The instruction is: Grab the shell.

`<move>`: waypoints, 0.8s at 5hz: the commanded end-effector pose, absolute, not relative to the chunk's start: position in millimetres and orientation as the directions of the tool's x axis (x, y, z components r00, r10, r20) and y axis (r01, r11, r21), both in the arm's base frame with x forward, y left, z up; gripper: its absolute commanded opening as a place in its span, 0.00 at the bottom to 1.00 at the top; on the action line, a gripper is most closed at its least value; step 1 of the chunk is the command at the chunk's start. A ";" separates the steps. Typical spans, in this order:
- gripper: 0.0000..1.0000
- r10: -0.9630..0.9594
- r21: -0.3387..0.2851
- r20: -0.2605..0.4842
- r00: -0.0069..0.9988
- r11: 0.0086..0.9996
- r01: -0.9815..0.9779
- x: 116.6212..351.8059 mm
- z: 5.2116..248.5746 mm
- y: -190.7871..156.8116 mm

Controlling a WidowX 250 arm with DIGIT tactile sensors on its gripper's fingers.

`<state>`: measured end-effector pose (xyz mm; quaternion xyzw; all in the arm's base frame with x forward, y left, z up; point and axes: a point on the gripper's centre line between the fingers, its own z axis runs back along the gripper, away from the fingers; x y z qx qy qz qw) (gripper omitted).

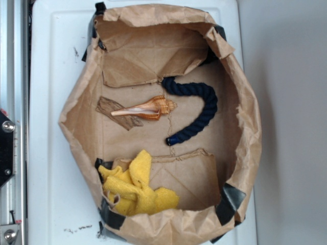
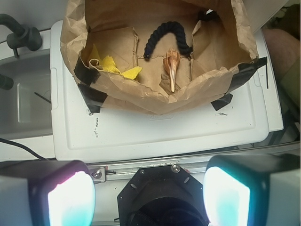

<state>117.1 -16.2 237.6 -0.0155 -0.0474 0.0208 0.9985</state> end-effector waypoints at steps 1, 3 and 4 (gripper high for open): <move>1.00 0.043 -0.033 0.094 0.995 0.999 -0.040 117.1 237.6 -16.2; 1.00 0.141 -0.095 0.124 0.982 0.987 -0.130 185.7 238.0 -9.1; 1.00 0.103 -0.061 0.160 0.982 0.994 -0.095 197.9 210.4 8.0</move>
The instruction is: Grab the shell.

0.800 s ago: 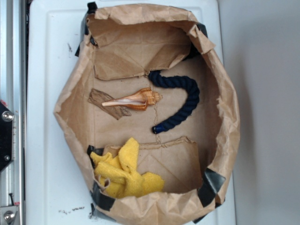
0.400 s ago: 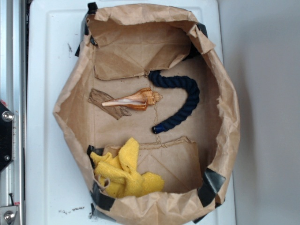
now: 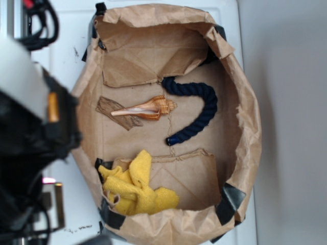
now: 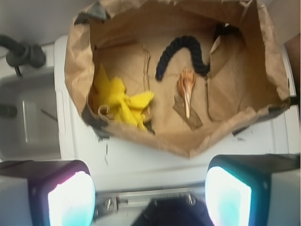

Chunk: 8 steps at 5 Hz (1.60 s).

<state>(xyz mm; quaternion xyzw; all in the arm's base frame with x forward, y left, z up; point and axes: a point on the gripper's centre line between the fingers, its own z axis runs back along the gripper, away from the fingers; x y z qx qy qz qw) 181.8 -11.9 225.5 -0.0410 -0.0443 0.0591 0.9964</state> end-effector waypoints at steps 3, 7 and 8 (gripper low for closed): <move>1.00 0.147 -0.085 0.058 0.987 0.986 -0.141 211.7 160.2 55.4; 1.00 0.225 -0.091 0.121 0.967 0.972 -0.215 265.0 124.4 40.9; 1.00 0.218 -0.076 0.109 0.970 0.975 -0.210 285.1 104.7 34.6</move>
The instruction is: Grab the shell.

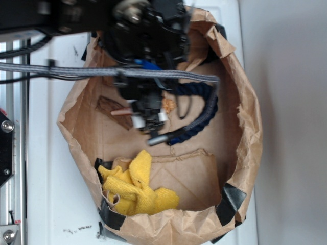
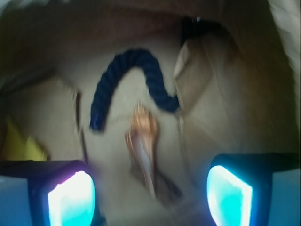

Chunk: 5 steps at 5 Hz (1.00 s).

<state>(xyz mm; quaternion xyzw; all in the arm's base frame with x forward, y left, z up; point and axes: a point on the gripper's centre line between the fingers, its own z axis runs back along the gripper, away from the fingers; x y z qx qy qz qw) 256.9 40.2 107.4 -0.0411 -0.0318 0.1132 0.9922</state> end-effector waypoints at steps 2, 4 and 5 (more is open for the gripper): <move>1.00 0.190 0.006 0.132 0.973 0.981 -0.193 290.4 58.0 21.1; 1.00 0.172 0.042 0.134 0.976 0.983 -0.179 272.2 45.7 28.2; 1.00 0.187 0.034 0.157 0.970 0.980 -0.195 258.1 46.7 47.0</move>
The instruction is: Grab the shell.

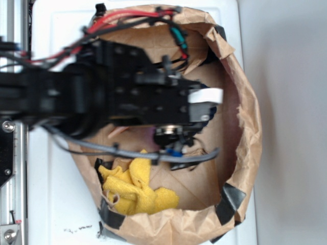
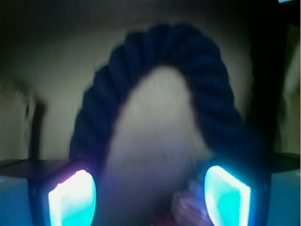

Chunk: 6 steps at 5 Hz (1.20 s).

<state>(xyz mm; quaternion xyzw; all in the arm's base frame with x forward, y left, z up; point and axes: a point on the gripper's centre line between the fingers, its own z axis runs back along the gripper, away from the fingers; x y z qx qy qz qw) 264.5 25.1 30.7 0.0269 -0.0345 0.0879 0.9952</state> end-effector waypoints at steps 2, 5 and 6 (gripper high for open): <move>1.00 0.199 0.021 0.163 0.966 0.979 -0.205 237.4 51.9 63.6; 1.00 0.262 0.073 0.124 0.957 0.959 -0.272 235.2 40.6 57.6; 1.00 0.326 0.034 0.086 0.941 0.943 -0.330 234.3 36.9 54.1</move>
